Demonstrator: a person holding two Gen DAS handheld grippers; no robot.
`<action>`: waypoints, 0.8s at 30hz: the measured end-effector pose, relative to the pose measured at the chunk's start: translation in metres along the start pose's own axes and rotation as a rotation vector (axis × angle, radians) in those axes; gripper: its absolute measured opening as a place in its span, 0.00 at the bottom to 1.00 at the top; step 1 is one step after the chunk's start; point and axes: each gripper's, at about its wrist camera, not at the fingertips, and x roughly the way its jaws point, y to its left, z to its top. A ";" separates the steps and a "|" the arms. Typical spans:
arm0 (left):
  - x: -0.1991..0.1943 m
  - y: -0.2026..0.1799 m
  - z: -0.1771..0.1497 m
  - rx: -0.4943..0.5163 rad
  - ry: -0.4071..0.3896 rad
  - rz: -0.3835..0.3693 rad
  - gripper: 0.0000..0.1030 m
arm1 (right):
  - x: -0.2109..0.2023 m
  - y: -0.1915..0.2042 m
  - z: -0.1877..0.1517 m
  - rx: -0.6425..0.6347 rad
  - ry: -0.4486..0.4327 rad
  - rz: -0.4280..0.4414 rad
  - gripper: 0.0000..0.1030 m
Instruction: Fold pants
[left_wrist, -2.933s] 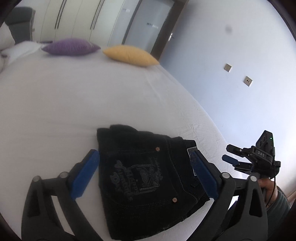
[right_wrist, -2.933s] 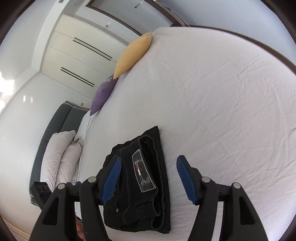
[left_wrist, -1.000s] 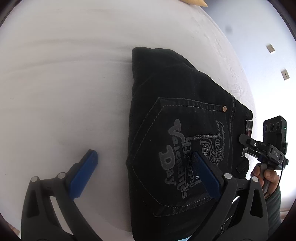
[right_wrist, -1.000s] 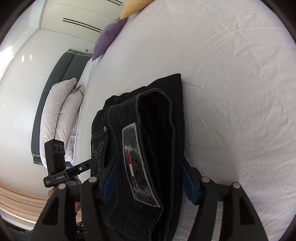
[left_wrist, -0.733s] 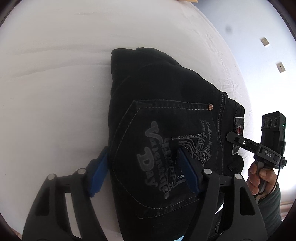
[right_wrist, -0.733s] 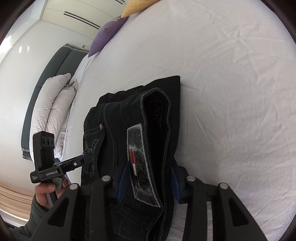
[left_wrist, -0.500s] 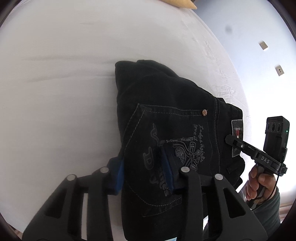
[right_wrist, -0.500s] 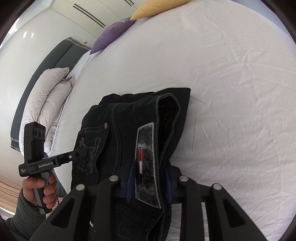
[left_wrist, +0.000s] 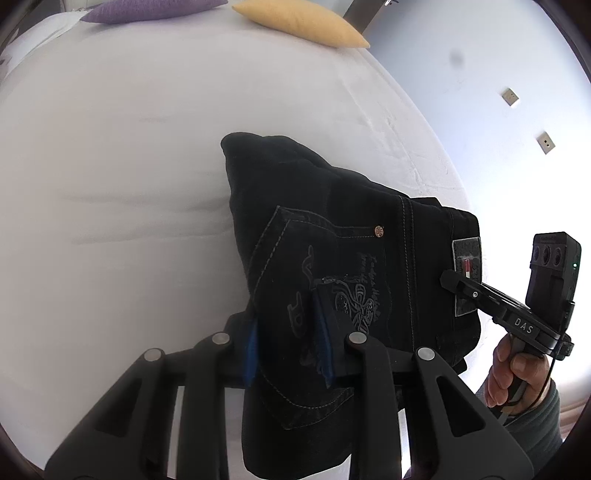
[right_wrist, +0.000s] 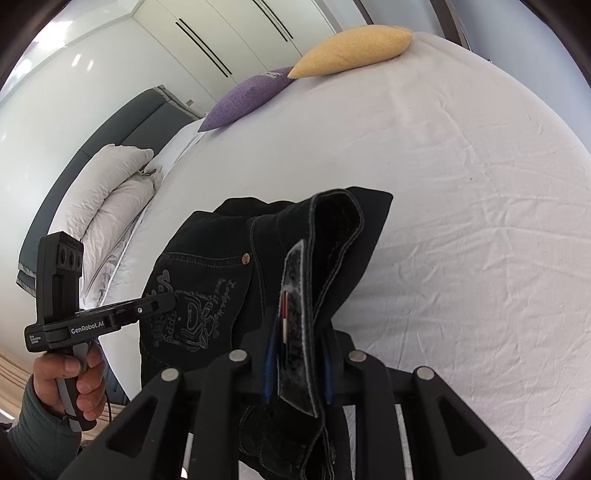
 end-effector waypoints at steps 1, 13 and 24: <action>0.006 0.003 -0.001 -0.010 0.013 -0.002 0.23 | 0.004 -0.004 0.002 0.014 0.005 -0.003 0.20; -0.005 -0.002 -0.019 0.083 -0.101 0.203 0.50 | 0.010 -0.019 0.004 0.034 0.036 -0.131 0.52; -0.186 -0.095 -0.100 0.098 -0.663 0.375 1.00 | -0.139 0.066 -0.041 -0.149 -0.375 -0.278 0.95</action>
